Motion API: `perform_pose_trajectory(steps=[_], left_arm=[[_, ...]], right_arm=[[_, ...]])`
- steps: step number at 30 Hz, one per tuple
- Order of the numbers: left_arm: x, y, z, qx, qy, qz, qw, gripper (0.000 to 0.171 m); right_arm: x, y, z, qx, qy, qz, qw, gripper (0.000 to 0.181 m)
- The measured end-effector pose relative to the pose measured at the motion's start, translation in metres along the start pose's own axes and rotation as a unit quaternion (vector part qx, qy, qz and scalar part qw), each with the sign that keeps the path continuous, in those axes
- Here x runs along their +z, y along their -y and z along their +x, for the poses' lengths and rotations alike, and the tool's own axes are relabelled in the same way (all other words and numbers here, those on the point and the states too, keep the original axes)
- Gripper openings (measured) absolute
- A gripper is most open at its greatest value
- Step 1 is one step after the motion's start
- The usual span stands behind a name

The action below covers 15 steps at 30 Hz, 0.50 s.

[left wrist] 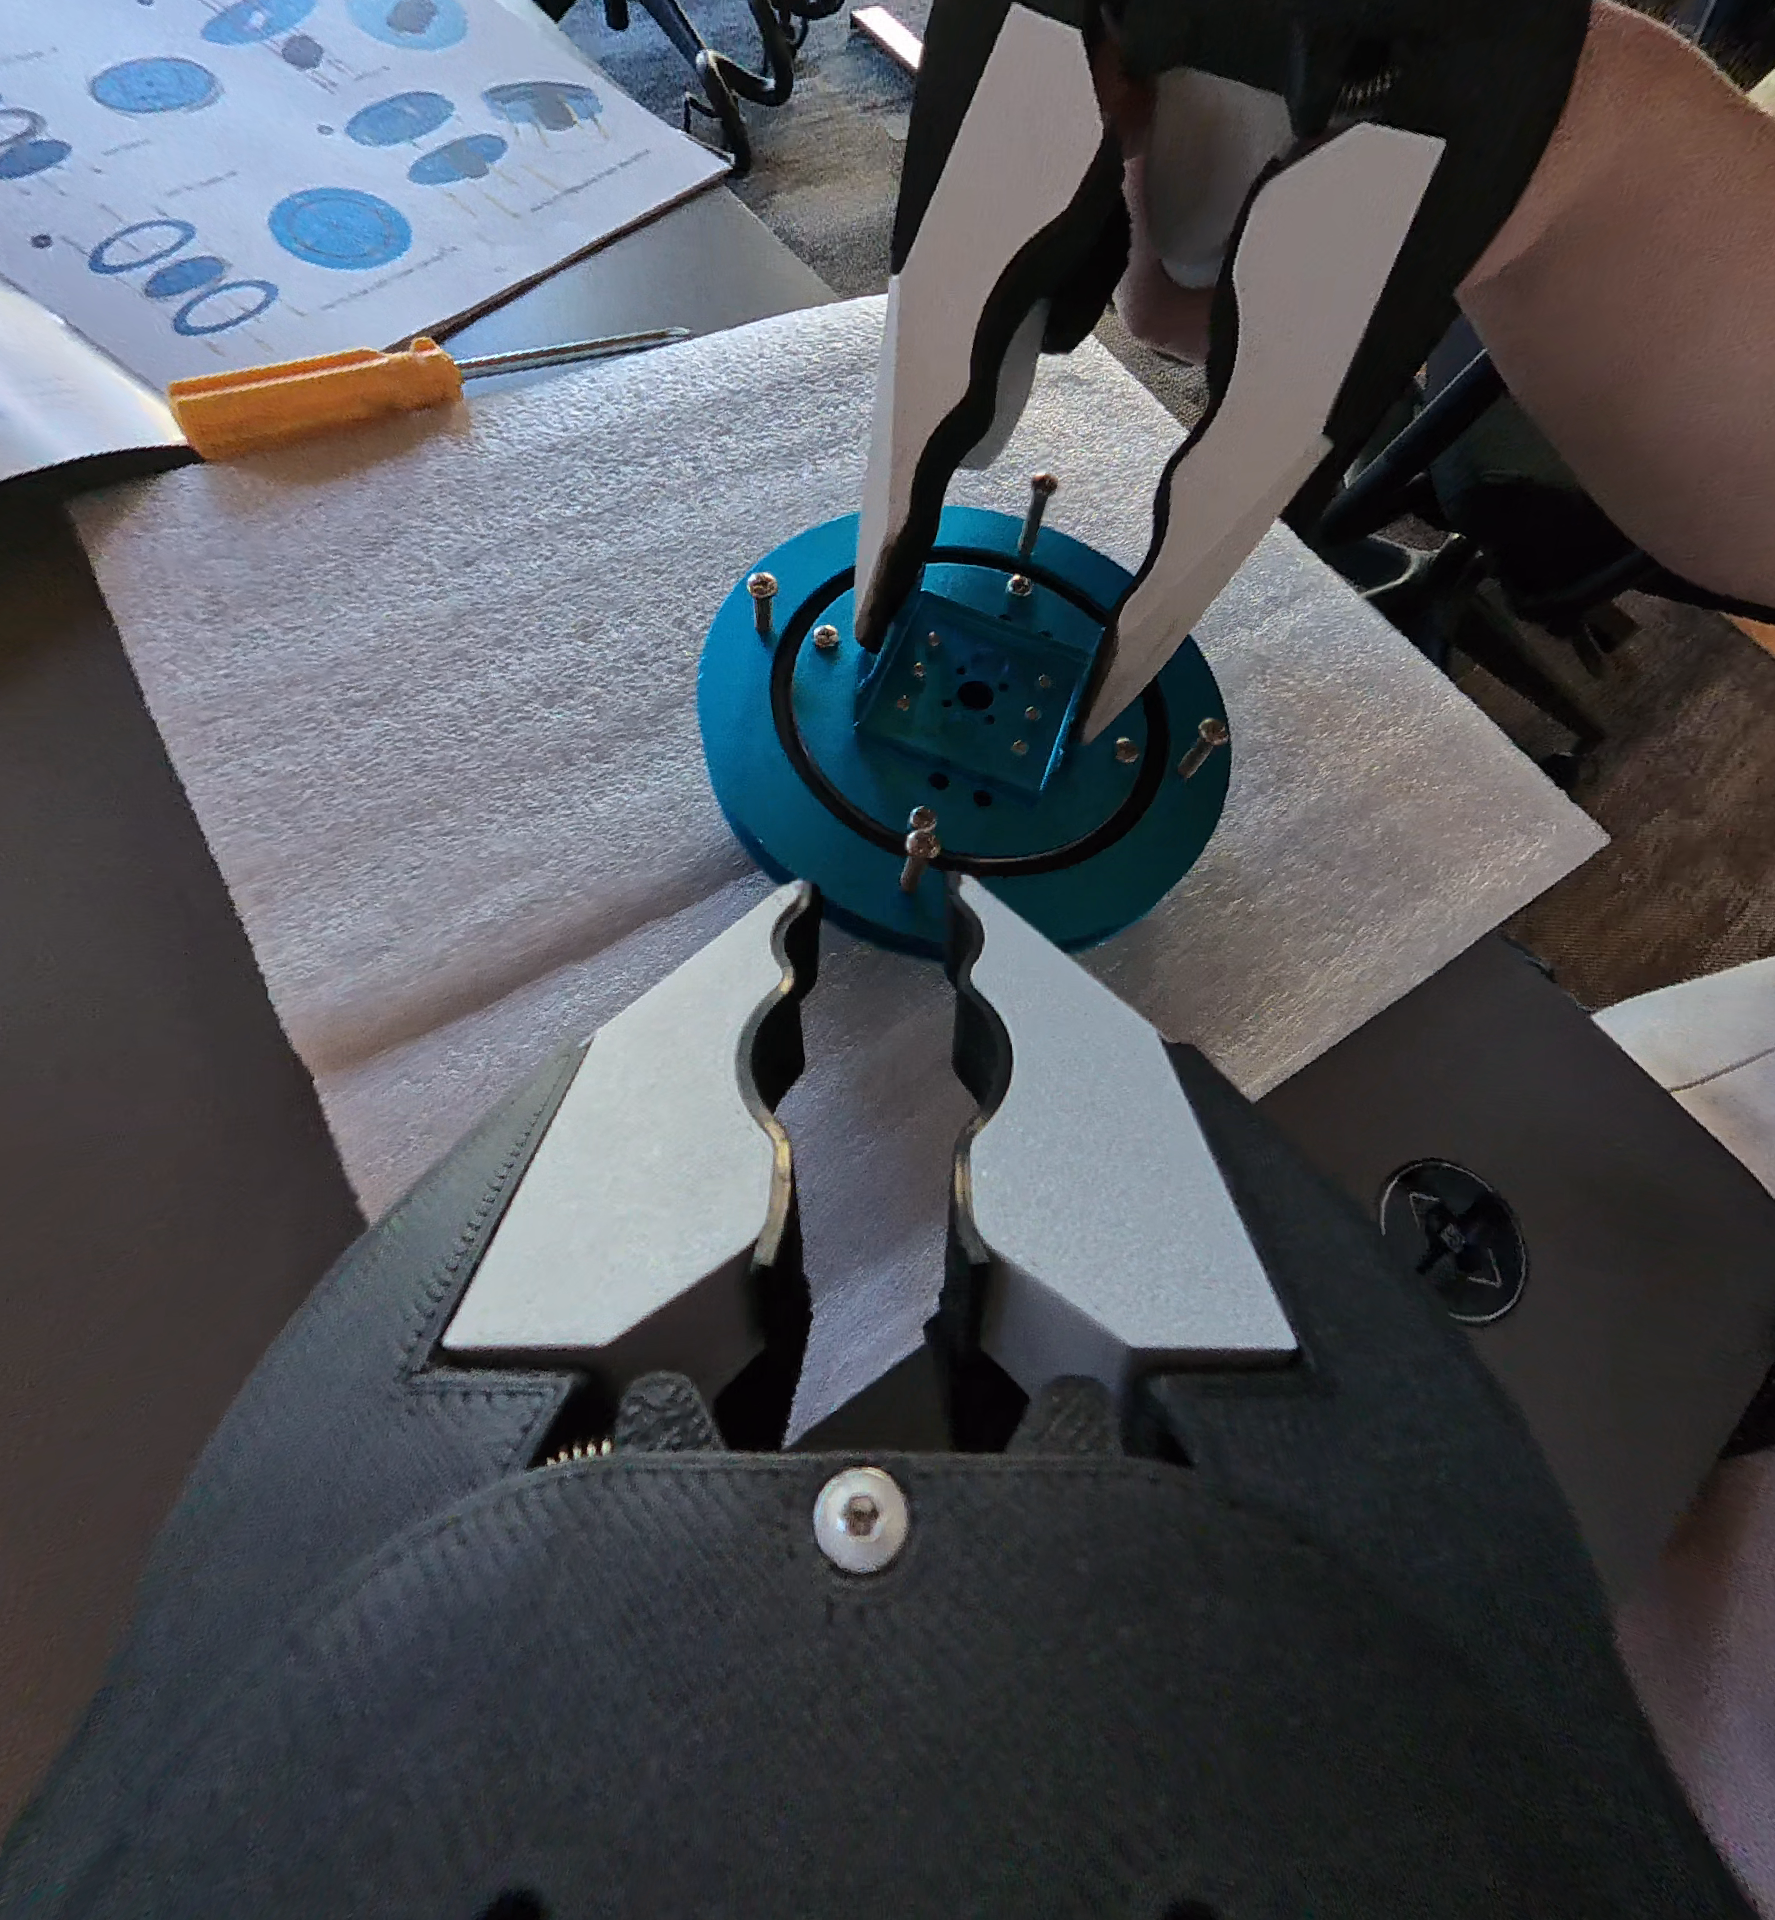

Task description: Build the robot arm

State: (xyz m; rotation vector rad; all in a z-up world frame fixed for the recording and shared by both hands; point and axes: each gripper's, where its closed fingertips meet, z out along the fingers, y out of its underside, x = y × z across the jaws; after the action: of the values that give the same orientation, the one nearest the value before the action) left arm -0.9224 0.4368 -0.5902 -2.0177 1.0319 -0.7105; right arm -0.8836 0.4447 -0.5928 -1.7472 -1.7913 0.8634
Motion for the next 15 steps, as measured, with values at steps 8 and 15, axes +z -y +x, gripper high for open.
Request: perform_pose_trajectory(steps=[8, 15], left_arm=[[0.0028, -0.0022, -0.0021, 0.012, 0.011, -0.002, 1.000, 0.015], [0.0027, -0.0025, -0.0031, -0.001, 0.006, 0.002, 1.000, 0.015]], right_arm=[[-0.0004, -0.0007, -0.0001, -0.008, 0.026, -0.007, 1.000, 0.046], [0.0000, -0.0005, -0.0007, -0.018, 0.038, -0.006, 0.999, 0.046]])
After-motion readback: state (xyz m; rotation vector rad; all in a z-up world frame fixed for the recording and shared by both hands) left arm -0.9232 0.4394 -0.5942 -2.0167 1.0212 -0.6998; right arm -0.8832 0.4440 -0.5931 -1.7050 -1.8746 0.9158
